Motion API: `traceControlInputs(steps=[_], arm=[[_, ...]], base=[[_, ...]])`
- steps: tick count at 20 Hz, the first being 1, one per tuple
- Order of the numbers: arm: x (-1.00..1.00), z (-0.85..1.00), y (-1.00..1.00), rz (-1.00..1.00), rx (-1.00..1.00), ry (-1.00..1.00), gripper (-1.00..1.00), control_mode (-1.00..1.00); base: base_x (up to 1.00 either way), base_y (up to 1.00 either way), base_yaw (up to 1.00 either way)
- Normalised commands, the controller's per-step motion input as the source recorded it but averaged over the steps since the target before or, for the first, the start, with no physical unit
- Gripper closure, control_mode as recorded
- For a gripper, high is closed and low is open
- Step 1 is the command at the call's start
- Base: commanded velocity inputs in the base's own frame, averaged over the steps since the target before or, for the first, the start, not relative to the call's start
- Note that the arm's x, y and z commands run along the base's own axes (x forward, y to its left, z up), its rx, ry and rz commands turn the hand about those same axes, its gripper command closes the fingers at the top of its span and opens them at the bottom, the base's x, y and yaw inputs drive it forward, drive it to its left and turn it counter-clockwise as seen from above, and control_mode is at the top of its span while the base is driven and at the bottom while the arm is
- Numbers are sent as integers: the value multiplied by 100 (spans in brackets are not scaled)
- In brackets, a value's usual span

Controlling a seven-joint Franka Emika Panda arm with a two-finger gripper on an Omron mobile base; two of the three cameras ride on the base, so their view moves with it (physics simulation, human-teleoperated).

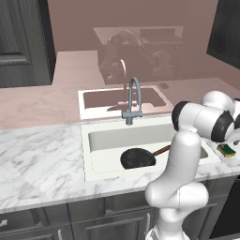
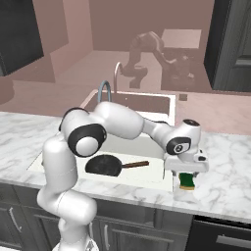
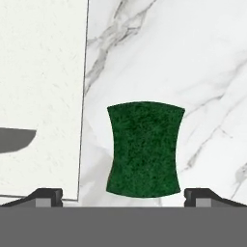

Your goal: Pick the pan and sponge and place them into the sink. Then turn on the water.

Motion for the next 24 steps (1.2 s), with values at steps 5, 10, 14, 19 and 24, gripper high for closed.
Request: traceControlInputs(steps=[5, 10, 14, 19, 24], arm=[[0, -13, -2, 3, 2, 3, -100, -100], [0, -14, -2, 3, 2, 3, -100, -100], [3, -15, -5, 3, 2, 3, -100, -100], [4, -16, -4, 3, 2, 3, -100, -100], [7, -16, -1, 3, 2, 3, -100, -100]], base=[[0, 0, 0], [0, 0, 0], [0, 0, 0], [0, 0, 0], [0, 0, 0]])
